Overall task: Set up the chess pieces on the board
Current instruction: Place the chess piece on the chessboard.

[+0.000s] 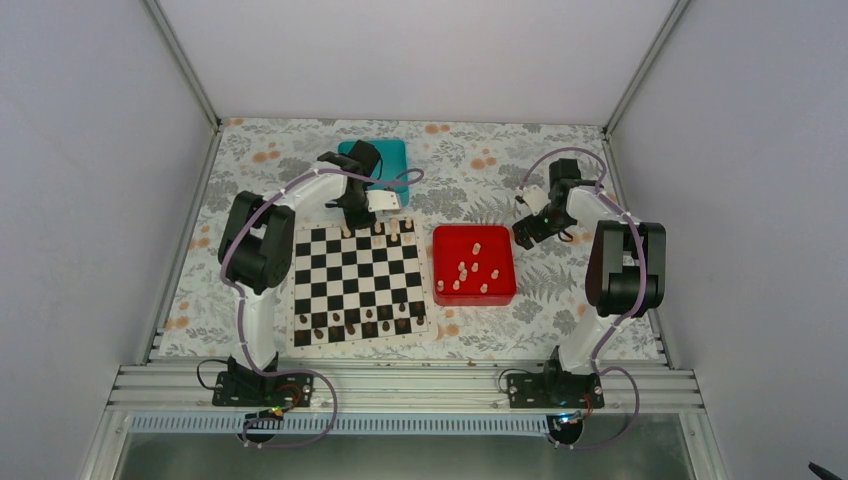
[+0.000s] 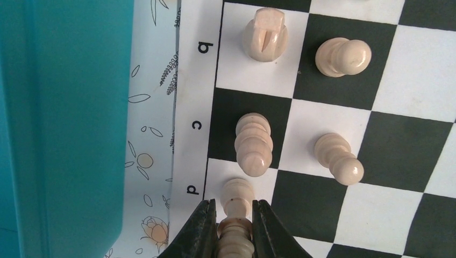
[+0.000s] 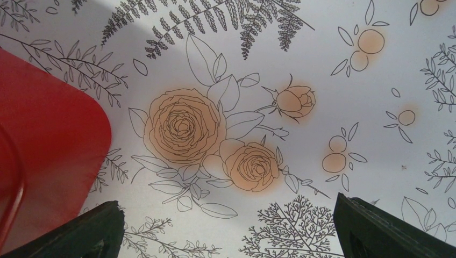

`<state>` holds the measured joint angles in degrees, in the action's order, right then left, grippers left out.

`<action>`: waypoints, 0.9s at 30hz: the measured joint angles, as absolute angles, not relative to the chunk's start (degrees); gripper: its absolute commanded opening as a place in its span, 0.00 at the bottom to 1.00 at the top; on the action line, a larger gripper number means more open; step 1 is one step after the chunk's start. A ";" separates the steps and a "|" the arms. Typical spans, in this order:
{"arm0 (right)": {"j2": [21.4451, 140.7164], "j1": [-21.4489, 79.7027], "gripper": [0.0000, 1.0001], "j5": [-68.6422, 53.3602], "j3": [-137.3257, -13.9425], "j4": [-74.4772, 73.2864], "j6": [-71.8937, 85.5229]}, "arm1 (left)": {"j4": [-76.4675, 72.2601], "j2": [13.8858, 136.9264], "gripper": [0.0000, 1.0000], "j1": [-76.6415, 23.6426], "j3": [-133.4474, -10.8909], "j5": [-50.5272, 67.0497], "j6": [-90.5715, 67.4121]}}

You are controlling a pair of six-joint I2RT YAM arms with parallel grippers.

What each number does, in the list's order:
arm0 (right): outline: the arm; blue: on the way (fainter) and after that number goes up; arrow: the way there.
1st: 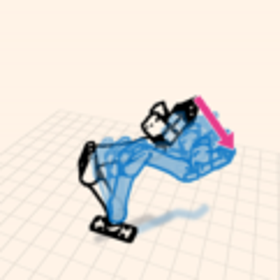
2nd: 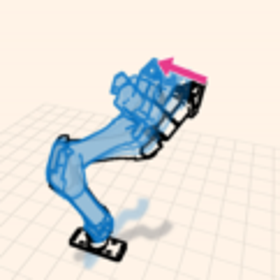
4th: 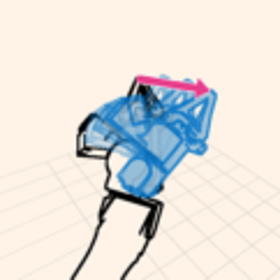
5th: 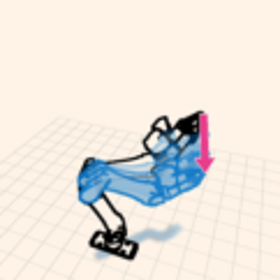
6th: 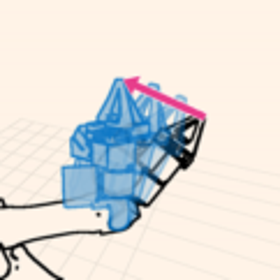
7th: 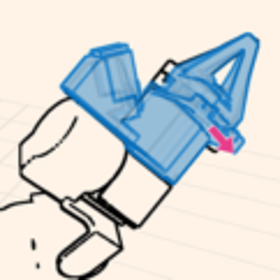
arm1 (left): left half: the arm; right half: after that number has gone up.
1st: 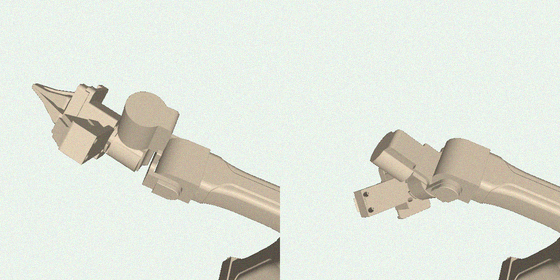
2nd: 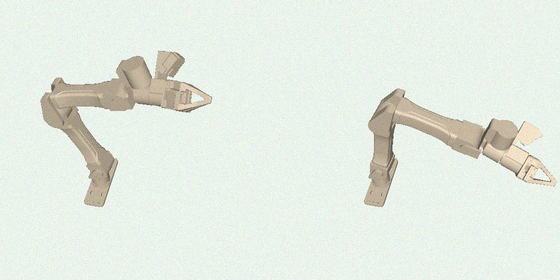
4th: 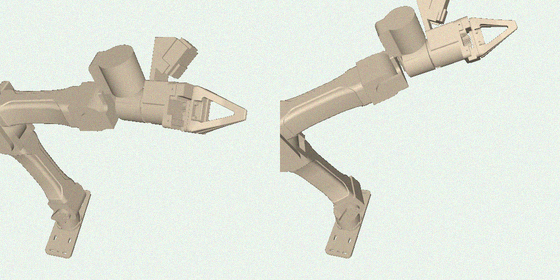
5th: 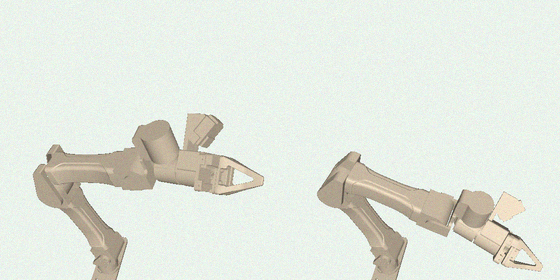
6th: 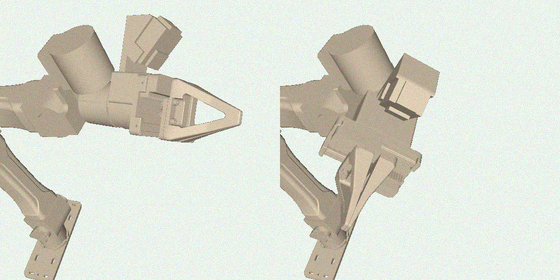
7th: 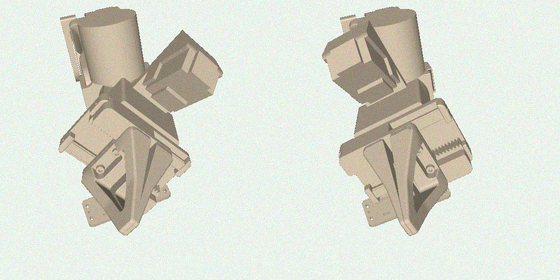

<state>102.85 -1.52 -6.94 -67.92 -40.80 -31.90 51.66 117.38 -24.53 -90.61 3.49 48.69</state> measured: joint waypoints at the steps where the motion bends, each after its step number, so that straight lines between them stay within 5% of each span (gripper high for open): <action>1: 102.85 -1.52 1.00 -6.92 -67.92 -40.80 -31.90 | 51.57 117.47 0.07 -24.53 -90.59 3.49 48.69; 10: 102.85 -1.52 1.00 -6.92 -67.92 -40.80 -31.90 | 51.27 117.73 0.15 -24.53 -90.35 3.20 48.69; 18: 102.85 -1.52 1.00 -6.92 -67.90 -40.80 -31.90 | 51.29 117.73 0.35 -24.53 -90.28 2.33 48.80; 27: 102.85 -1.52 1.00 -6.94 -67.90 -40.82 -31.90 | 52.47 117.71 0.39 -24.53 -90.61 1.80 49.01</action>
<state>102.85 -1.52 -6.94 -67.90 -40.82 -31.90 52.47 117.71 -24.53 -90.61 1.80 49.01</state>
